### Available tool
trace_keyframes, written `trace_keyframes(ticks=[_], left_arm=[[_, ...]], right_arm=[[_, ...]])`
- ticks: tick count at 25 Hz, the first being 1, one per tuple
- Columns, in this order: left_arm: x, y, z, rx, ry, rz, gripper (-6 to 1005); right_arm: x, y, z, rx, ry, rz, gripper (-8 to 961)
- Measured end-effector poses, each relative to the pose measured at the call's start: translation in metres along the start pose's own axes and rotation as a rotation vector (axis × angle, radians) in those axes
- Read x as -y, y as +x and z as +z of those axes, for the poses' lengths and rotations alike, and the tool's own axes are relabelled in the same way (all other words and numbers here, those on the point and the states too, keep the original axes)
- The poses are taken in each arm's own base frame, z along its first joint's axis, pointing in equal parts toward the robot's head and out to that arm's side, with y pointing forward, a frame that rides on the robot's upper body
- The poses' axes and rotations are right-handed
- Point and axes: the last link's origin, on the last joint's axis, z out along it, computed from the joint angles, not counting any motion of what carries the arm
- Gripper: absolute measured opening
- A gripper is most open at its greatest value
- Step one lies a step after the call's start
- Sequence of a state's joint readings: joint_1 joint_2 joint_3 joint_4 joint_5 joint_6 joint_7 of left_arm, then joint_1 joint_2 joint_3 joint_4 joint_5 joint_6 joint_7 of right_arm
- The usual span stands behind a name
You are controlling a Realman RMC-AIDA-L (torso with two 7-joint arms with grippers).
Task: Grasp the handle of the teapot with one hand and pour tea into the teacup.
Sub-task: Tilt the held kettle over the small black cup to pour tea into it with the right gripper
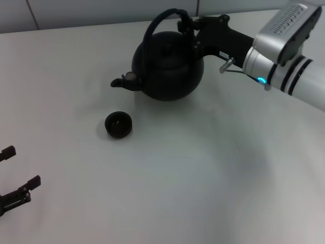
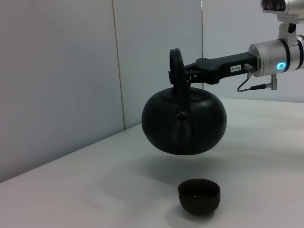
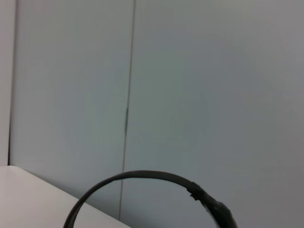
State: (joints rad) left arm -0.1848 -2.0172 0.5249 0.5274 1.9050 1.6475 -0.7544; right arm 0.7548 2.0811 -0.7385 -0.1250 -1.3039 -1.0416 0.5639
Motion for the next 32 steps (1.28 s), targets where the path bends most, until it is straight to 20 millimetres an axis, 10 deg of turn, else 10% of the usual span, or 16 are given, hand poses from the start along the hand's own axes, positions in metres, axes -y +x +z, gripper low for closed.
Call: trace_keyframes(ticks=[32], left_arm=[[0.002,0.004,0.006,-0.014,-0.006,0.001,859]], right_arm=[[-0.001,-0.026,0.014,0.025,-0.129,-0.404,85]])
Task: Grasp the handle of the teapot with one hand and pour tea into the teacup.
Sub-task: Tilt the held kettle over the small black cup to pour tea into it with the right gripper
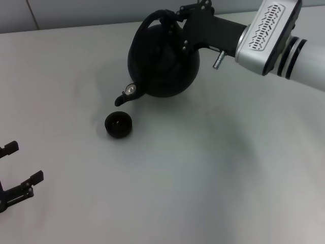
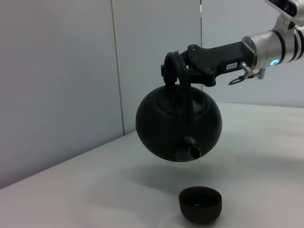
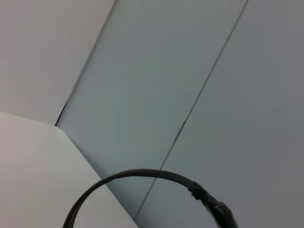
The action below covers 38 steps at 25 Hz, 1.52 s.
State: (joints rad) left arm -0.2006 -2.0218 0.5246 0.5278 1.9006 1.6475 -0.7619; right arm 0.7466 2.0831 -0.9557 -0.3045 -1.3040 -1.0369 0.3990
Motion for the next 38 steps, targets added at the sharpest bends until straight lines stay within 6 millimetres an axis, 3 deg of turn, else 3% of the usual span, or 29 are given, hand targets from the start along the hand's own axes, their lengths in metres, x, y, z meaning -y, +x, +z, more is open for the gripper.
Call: trace_keyframes(ticks=[27,31,38], left_arm=[[0.002,0.003,0.007,-0.007,-0.004,0.007,859],[0.002,0.003,0.007,-0.008,-0.003,0.007,859],[0.003,0.003,0.006,-0.006,0.0,0.008,859]], right_arm=[[-0.012,-0.008,0.015,0.008,-0.085,-0.258,85],[-0.01,-0.009,0.014,0.007,-0.075,-0.196,85],[-0.001,0.001,0.004,-0.048,-0.04,0.094,86]])
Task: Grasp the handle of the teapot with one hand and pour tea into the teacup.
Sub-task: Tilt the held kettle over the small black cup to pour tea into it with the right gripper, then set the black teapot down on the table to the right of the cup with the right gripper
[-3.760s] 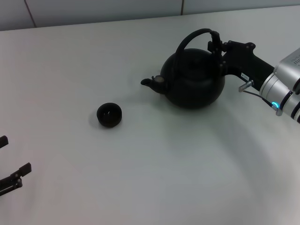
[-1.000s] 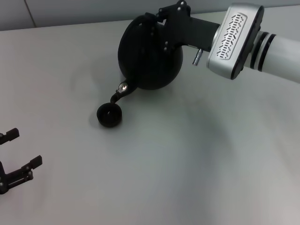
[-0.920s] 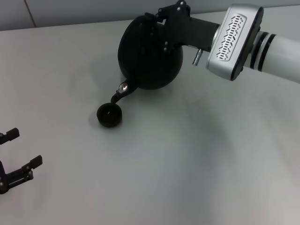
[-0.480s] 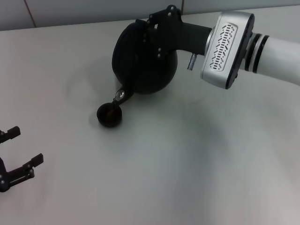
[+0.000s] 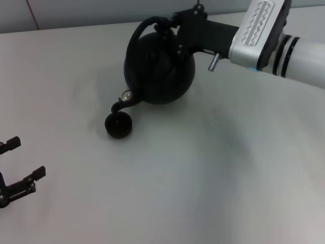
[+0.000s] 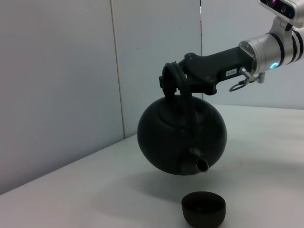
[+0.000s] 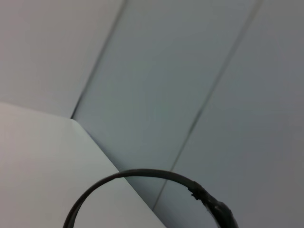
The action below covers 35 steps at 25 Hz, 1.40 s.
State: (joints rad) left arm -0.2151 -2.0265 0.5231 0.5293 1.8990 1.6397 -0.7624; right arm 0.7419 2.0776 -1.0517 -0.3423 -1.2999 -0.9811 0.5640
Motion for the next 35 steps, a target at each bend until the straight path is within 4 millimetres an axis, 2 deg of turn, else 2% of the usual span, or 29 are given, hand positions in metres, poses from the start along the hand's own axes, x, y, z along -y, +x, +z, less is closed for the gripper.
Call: trace_keyframes(ticks=[1,6,10,20,27,35], left_arm=[[0.0,0.0,0.0,0.0,0.0,0.0,859],[0.001,0.0,-0.001,0.001,0.0,0.002,859],[0.001,0.001,0.0,0.001,0.0,0.003,859],[0.003,0.001,0.002,0.005,-0.01,0.009,859],[0.002,0.001,0.002,0.004,-0.01,0.009,859],[0.001,0.001,0.004,0.004,-0.014,0.007,859]], right_arm=[[0.0,0.0,0.0,0.0,0.0,0.0,86],[0.003,0.013,-0.014,-0.024,0.049,0.216,85],[0.008,0.029,-0.036,-0.016,0.143,0.377,85],[0.002,0.048,-0.068,0.018,0.249,0.49,85],[-0.006,0.06,-0.079,-0.012,0.265,0.486,86],[-0.007,0.065,-0.083,-0.034,0.278,0.472,86]])
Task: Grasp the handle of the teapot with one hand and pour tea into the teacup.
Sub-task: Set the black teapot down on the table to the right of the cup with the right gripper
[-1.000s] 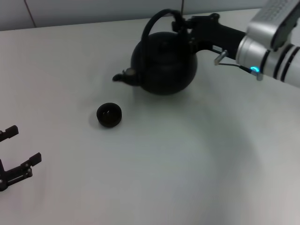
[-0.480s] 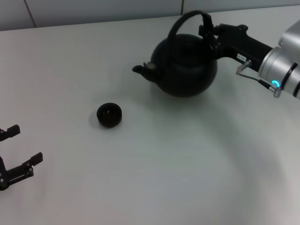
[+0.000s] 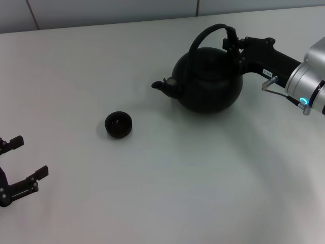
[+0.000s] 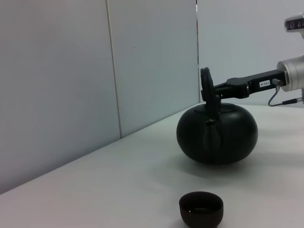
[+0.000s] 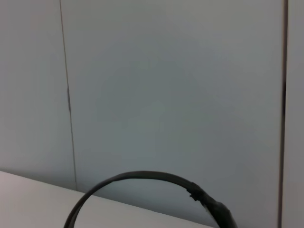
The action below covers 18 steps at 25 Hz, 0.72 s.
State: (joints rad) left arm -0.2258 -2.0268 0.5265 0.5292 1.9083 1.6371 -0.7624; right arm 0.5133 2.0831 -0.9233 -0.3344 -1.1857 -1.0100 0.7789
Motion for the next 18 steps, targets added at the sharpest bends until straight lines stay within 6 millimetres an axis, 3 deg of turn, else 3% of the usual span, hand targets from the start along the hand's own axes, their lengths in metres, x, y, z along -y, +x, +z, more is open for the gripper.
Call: trace_keyframes(ticks=[16,18], left_arm=[[-0.0021,-0.0003,-0.0005,-0.005,-0.001,-0.005,859],[-0.0023,-0.0005,-0.0009,-0.005,-0.001,-0.006,859]], right_arm=[[-0.0028,0.0043,0.0035,-0.026,-0.002,0.0,87],[-0.0024,0.0046,0.0028,-0.026,0.0,0.003,124]])
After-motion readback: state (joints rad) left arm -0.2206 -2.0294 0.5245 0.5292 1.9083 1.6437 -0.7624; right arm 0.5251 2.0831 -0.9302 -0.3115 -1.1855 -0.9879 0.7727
